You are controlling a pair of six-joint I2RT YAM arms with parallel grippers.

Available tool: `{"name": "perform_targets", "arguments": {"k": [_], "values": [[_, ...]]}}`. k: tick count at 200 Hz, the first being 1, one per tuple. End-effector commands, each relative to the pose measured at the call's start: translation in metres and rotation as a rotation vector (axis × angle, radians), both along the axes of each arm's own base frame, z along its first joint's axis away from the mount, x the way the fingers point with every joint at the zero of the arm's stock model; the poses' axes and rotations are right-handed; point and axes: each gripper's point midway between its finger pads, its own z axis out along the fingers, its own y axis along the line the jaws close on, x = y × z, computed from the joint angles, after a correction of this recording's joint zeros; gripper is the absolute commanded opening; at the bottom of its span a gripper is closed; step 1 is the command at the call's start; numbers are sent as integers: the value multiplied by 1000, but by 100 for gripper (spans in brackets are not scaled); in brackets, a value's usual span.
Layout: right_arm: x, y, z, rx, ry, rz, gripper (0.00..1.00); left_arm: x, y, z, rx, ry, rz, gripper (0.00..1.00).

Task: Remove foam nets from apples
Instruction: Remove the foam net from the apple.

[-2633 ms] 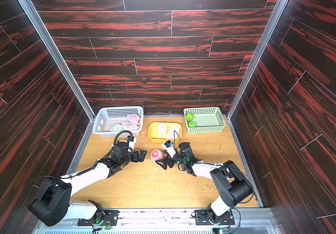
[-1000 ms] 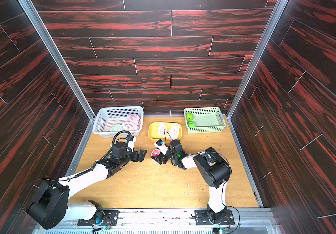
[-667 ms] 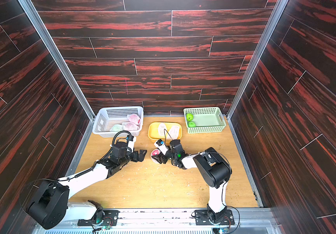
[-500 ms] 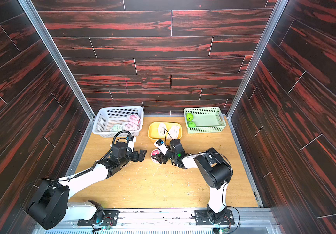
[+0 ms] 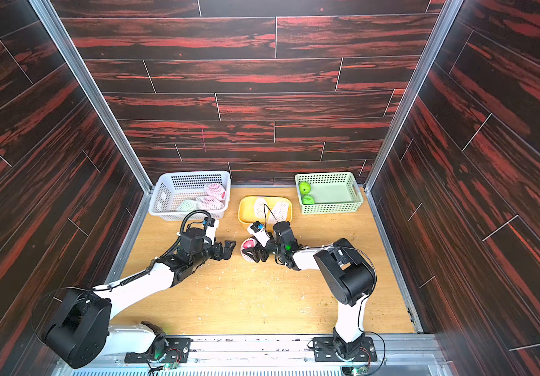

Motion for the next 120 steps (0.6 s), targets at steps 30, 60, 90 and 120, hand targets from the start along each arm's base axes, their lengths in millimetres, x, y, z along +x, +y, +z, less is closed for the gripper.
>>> {"name": "perform_targets", "arguments": {"k": [30,60,90,120], "values": [[1,2,13,25,-5,15,79,1,-3,-3,-4,19,-13,100],[2,1,16,29,-4,16,71,2,-4,-3,-2,23,-20,100],[1,1,18,34,-3,23,71,2,-2,-1,3,18,-12,100],[3,1,18,36,30,16,77,2,-2,1,4,11,-9,100]]}}
